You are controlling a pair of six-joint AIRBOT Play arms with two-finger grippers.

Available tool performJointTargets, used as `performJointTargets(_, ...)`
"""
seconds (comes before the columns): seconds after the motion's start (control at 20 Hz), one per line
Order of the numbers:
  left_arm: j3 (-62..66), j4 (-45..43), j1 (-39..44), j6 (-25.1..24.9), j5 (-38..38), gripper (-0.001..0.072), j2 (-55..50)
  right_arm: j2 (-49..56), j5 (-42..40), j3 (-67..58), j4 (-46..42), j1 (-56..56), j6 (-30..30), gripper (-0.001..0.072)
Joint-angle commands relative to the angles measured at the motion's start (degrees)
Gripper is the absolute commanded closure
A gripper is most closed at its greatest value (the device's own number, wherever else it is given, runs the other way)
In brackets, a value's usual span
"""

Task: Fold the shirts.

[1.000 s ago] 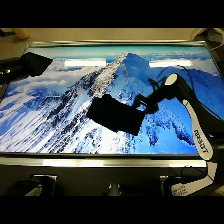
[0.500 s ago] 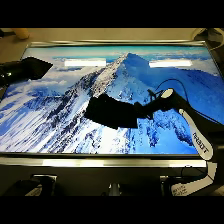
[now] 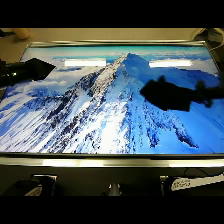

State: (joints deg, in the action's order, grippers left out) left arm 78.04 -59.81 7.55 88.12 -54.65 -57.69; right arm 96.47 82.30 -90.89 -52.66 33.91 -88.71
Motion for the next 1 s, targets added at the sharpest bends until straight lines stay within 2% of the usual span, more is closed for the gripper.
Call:
performJointTargets(0.0,0.0,0.0,0.0,0.0,0.0,0.0683,-0.5,-0.2,10.4,-1.6,-12.4,15.6,-3.7,0.0691)
performJointTargets(0.1,0.0,0.0,0.0,0.0,0.0,0.0683,-0.5,-1.3,11.7,0.8,-18.4,21.0,-6.3,0.0692)
performJointTargets(0.2,0.0,0.0,0.0,0.0,0.0,0.0683,-0.5,-4.5,9.4,7.7,-20.9,23.7,-6.9,0.0692)
performJointTargets(0.45,0.0,0.0,0.0,0.0,0.0,0.0683,-0.5,-10.2,6.1,22.4,-24.7,24.1,-9.2,0.0692)
performJointTargets(0.65,0.0,0.0,0.0,0.0,0.1,0.0683,-0.5,-14.1,3.3,28.9,-31.2,24.1,-11.7,0.0692)
performJointTargets(0.8,0.0,0.0,0.0,0.0,0.2,0.0683,-0.5,-15.7,1.4,32.8,-31.8,24.1,-13.3,0.0690)
performJointTargets(0.85,0.0,0.0,0.0,0.0,0.2,0.0683,-0.5,-15.7,1.2,33.4,-31.9,24.1,-13.5,0.0573)
performJointTargets(0.9,0.0,0.0,0.0,0.0,0.2,0.0683,-0.5,-15.7,1.2,33.3,-32.0,24.1,-12.8,0.0252)
performJointTargets(0.95,0.0,0.0,0.0,0.0,0.2,0.0683,-0.5,-15.8,1.3,32.6,-32.2,24.1,-10.1,0.0016)
